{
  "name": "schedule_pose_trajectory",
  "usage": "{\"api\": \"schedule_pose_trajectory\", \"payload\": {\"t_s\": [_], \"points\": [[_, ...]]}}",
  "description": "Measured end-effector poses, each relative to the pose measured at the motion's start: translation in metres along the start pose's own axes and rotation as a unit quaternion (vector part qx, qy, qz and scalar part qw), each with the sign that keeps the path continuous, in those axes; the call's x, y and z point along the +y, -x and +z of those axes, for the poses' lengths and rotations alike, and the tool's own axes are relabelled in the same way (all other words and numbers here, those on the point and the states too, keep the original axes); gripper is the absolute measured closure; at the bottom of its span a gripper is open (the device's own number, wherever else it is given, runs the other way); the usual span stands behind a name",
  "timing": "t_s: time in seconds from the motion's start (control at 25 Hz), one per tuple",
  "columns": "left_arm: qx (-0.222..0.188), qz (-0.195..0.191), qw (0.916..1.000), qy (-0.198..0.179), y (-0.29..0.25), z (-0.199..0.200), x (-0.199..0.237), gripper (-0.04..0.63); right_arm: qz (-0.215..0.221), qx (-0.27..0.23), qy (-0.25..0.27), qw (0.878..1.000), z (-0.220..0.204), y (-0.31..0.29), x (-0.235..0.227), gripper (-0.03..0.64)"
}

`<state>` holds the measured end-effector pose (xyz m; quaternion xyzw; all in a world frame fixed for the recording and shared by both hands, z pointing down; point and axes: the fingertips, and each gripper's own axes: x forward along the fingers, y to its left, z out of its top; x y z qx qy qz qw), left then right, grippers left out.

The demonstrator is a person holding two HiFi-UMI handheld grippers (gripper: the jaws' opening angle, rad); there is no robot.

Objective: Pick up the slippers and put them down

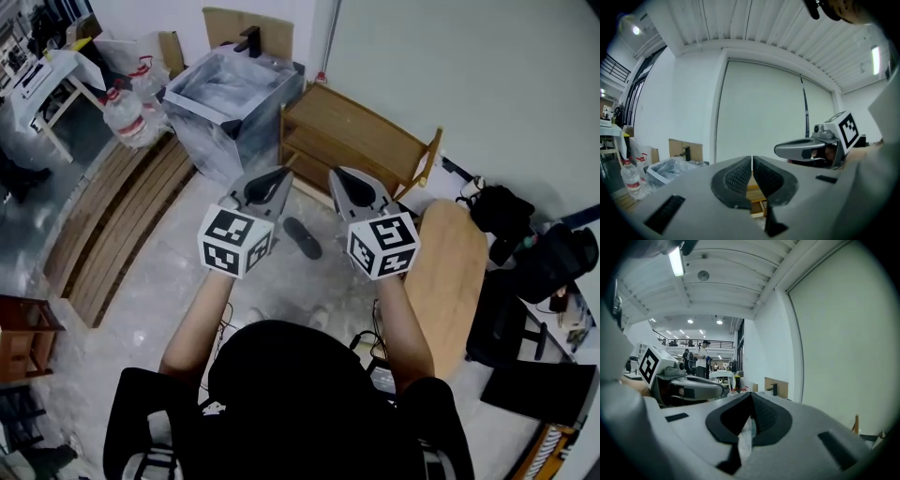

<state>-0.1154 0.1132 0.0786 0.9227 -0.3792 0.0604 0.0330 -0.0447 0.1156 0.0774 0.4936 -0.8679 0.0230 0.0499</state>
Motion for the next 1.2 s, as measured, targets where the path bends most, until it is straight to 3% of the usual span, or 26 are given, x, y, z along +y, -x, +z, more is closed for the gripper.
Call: {"api": "schedule_pose_trajectory", "payload": {"t_s": [0.72,1.2], "points": [[0.003,-0.011,0.9999,-0.011,0.001,-0.005,0.013,0.583,-0.015,0.004,0.011,1.000,0.000,-0.009,0.015,0.617],[0.003,-0.017,0.9998,0.006,-0.008,-0.006,0.018,0.583,-0.011,0.010,0.017,1.000,0.003,-0.017,0.009,0.617]]}}
